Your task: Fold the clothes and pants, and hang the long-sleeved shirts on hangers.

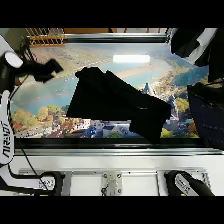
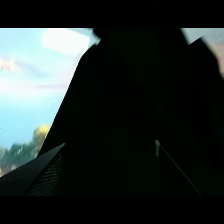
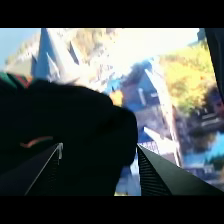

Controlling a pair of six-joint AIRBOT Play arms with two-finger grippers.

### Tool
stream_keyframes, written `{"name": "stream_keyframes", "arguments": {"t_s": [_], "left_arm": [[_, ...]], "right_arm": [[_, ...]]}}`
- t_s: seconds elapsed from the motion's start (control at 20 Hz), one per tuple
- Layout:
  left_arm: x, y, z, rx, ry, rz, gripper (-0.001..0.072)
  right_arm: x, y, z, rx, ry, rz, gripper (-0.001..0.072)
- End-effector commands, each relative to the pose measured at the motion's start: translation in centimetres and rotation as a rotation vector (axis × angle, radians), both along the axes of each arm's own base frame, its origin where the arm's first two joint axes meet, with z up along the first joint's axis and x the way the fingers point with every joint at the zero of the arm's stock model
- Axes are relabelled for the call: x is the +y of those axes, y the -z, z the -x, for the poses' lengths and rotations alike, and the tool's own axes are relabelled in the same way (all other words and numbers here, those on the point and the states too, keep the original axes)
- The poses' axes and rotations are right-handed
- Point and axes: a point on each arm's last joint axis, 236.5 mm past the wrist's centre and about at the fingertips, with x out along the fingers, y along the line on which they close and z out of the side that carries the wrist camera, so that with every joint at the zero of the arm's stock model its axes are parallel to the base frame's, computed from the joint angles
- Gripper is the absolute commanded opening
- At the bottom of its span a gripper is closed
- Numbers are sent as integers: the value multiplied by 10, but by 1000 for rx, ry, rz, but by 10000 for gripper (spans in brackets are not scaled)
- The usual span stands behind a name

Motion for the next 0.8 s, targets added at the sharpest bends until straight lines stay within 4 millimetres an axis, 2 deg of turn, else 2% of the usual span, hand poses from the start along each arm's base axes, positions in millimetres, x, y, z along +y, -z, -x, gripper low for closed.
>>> {"name": "stream_keyframes", "arguments": {"t_s": [0.0,0.05,0.15,0.35,0.6,0.75], "left_arm": [[9,88,85,202,-95,35,606],[11,108,101,231,-164,52,606],[15,137,122,261,-295,91,606],[1,165,129,291,-343,145,606],[-33,179,109,318,-245,128,606],[-47,174,86,284,-211,125,605]], "right_arm": [[21,12,35,53,-62,-24,505],[26,13,38,48,-64,-44,505],[35,13,39,38,-67,-82,505],[41,7,33,6,-63,-118,505],[43,6,33,2,-64,-126,505],[43,7,33,2,-64,-125,505]]}}
